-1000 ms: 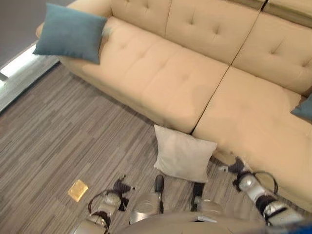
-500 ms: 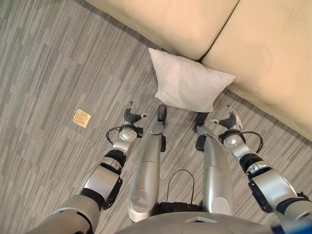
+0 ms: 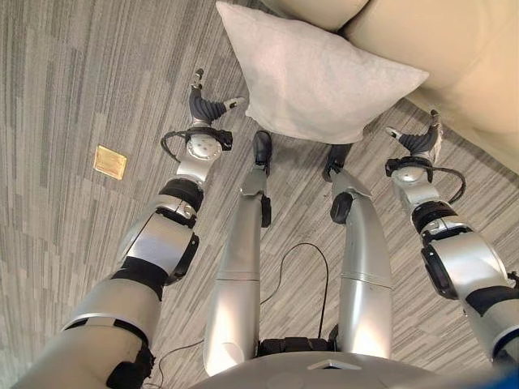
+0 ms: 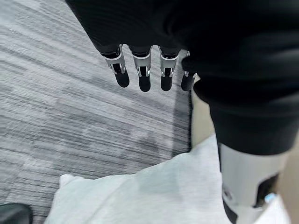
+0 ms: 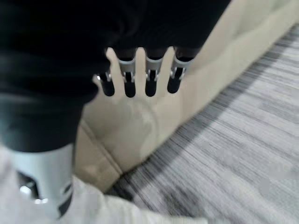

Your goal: Pick up all the scattered cushions and arrange them neatly on the sofa.

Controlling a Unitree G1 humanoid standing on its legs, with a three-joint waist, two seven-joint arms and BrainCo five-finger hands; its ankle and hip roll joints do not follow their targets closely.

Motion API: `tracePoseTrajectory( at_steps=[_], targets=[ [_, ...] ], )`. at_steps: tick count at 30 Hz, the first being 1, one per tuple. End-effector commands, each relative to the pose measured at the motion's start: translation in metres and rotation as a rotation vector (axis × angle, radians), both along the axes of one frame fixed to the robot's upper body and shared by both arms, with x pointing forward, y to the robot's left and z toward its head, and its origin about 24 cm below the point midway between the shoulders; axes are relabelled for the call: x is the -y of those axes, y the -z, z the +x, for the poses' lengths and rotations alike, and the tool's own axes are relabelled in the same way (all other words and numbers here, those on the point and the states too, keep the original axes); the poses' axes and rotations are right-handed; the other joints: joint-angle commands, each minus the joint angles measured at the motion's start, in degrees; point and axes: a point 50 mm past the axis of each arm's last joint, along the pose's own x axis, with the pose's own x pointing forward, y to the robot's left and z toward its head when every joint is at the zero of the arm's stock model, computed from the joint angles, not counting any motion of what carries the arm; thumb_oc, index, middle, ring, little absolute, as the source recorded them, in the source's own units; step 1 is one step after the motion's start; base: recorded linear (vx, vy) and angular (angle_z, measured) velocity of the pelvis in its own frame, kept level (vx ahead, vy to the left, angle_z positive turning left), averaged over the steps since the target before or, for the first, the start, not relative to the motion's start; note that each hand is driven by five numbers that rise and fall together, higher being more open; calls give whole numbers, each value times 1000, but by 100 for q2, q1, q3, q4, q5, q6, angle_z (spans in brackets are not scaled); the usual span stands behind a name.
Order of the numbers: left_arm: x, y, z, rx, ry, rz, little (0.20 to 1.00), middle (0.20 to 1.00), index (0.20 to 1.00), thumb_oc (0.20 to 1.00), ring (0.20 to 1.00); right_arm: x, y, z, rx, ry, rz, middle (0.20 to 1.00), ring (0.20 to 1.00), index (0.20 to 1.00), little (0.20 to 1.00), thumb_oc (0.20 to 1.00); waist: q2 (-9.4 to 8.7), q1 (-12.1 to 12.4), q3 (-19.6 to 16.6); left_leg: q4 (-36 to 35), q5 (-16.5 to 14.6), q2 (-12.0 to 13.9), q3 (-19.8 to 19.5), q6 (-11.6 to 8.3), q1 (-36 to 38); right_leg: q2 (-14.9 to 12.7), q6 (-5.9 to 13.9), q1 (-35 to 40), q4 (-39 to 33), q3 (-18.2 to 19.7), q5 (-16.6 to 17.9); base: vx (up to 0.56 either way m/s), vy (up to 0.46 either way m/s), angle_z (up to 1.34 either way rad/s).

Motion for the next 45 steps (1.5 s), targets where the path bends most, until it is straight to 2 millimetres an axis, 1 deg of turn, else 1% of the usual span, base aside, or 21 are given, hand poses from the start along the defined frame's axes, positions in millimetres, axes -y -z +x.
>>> tracePoseTrajectory(
  at_steps=[1, 2, 3, 4, 5, 9, 13, 15, 18, 22, 23, 24, 25, 26, 33, 36, 40, 41, 43, 44, 45],
  targets=[
    [-18, 54, -19, -129, -79, -54, 1000, 1000, 1000, 1000, 1000, 8, 41, -23, -49, 26, 108, 1000, 1000, 1000, 1000, 1000, 139, 11, -932, -78, -573, -23, -443, -48, -75, 13, 548, 207, 120, 186, -536, 73, 38, -2],
    [-18, 44, -15, -103, -73, -50, 1000, 1000, 1000, 1000, 1000, 6, 35, -19, -24, 18, 123, 1000, 1000, 1000, 1000, 1000, 149, 2, -945, 13, -590, -45, -447, -32, -237, -6, 564, 36, 229, 211, -563, 94, 66, 0],
    [-14, 41, -14, -85, -73, -55, 1000, 1000, 1000, 1000, 1000, -19, 37, -16, -23, 5, 89, 1000, 1000, 1000, 1000, 1000, 182, -9, -953, 111, -596, -61, -432, -10, -396, -18, 562, -146, 341, 272, -587, 94, 117, 0],
    [-13, 41, -16, -69, -79, -47, 1000, 1000, 1000, 1000, 1000, -30, 23, -13, 57, -69, 69, 1000, 1000, 1000, 1000, 1000, 179, -54, -971, 162, -593, -56, -399, -6, -463, -16, 563, -246, 421, 319, -595, 84, 120, 1],
    [-14, 32, -15, -21, -80, -64, 1000, 1000, 1000, 1000, 1000, -32, 0, -10, 169, -109, 9, 1000, 1000, 1000, 1000, 1000, 141, -119, -977, 250, -624, -51, -389, -4, -615, -13, 563, -370, 483, 324, -616, 71, 87, -4],
    [-10, 21, -10, 13, -81, -109, 1000, 1000, 1000, 1000, 1000, -42, -10, -6, 212, -134, 8, 1000, 1000, 1000, 1000, 1000, 118, -163, -996, 336, -653, -40, -394, 18, -855, 27, 593, -660, 586, 388, -619, 65, 51, -15],
    [-1, -15, 0, 97, -57, -130, 1000, 1000, 1000, 1000, 1000, -63, -46, 8, 301, -214, 15, 1000, 1000, 1000, 1000, 1000, 79, -218, -965, 344, -668, -30, -390, 41, -1013, 79, 670, -871, 589, 463, -548, 42, 46, -12],
    [5, -38, 5, 149, -51, -106, 1000, 1000, 1000, 1000, 1000, -86, -75, 13, 382, -286, -7, 1000, 1000, 1000, 1000, 1000, 61, -256, -951, 330, -634, -15, -400, 38, -1132, 96, 702, -987, 556, 480, -494, 43, 12, -12],
    [14, -53, 9, 164, -68, -34, 1000, 1000, 1000, 1000, 1000, -109, -103, 12, 471, -368, -55, 1000, 1000, 1000, 1000, 1000, 19, -312, -990, 332, -597, -16, -390, 28, -1228, 169, 718, -1108, 545, 513, -446, 25, 31, -10],
    [32, -81, 11, 241, -32, -43, 1000, 1000, 1000, 1000, 1000, -125, -131, 6, 580, -424, -81, 1000, 1000, 1000, 1000, 1000, 12, -413, -1097, 379, -575, -50, -364, 50, -1408, 238, 759, -1320, 562, 580, -383, 20, 27, -12],
    [35, -83, 11, 247, -25, -51, 1000, 1000, 1000, 1000, 1000, -126, -132, 5, 584, -430, -83, 1000, 1000, 1000, 1000, 1000, 12, -417, -1113, 374, -572, -43, -357, 53, -1424, 241, 758, -1347, 565, 593, -378, 23, 44, -2],
    [42, -92, 11, 273, 4, -69, 1000, 1000, 1000, 1000, 1000, -127, -136, 4, 598, -442, -88, 592, 592, 592, 592, 592, 29, -430, -1140, 415, -570, -53, -350, 67, -1472, 250, 752, -1400, 603, 615, -376, 21, 34, -7],
    [49, -100, 9, 312, 47, -101, 200, 200, 200, 200, 200, -127, -141, 3, 619, -453, -78, 200, 200, 200, 200, 200, 56, -426, -1183, 399, -555, -47, -354, 68, -1495, 243, 760, -1437, 613, 623, -374, 24, 26, -7],
    [50, -104, 7, 339, 69, -121, 200, 200, 200, 200, 200, -126, -143, 2, 628, -455, -77, 200, 200, 200, 200, 200, 71, -416, -1205, 392, -551, -48, -354, 67, -1501, 241, 763, -1443, 613, 625, -371, 16, 9, -7],
    [58, -109, -10, 469, 194, -250, 200, 200, 200, 200, 200, -113, -148, -6, 689, -463, -66, 200, 200, 200, 200, 200, 177, -297, -1394, 185, -506, -95, -370, 39, -1235, 258, 724, -1184, 527, 537, -384, -15, -40, 1],
    [65, -90, -32, 518, 289, -295, 200, 200, 200, 200, 200, -104, -129, -19, 692, -489, -58, 200, 200, 200, 200, 200, 239, -182, -1368, -358, -388, -130, -497, -46, -434, 296, 689, -324, 101, 388, -350, -87, -131, 14],
    [68, -66, -49, 512, 337, -386, 200, 200, 200, 200, 200, -101, -107, -31, 668, -513, -30, 200, 200, 200, 200, 200, 254, -102, -1275, -797, -273, -133, -666, -160, 337, 304, 668, 445, -224, 247, -291, -45, -128, 20],
    [73, -49, -61, 495, 376, -436, 200, 200, 200, 200, 200, -102, -89, -41, 648, -535, 12, 200, 200, 200, 200, 200, 257, -55, -1259, -1115, -200, -139, -772, -229, 924, 310, 650, 984, -457, 153, -276, -41, -184, 12],
    [76, -36, -70, 474, 401, -445, 200, 200, 200, 200, 200, -100, -75, -49, 623, -547, 30, 200, 200, 200, 200, 200, 286, -14, -1239, -1382, -117, -131, -861, -287, 1435, 318, 635, 1435, -649, 59, -258, -76, -136, 10],
    [77, -30, -74, 463, 416, -457, 200, 200, 200, 200, 200, -102, -70, -53, 617, -562, 44, 200, 200, 200, 200, 200, 291, 18, -1237, -1581, 90, -117, -904, -292, 1645, 323, 584, 1618, -835, -13, -79, -55, -108, 20],
    [79, -22, -79, 447, 427, -476, 200, 200, 200, 200, 200, -102, -63, -59, 603, -569, 56, 200, 200, 200, 200, 200, 302, 31, -1253, -1772, -31, -107, -966, -322, 2078, 353, 623, 1984, -908, -60, -238, -147, -135, 18]
  ],
)
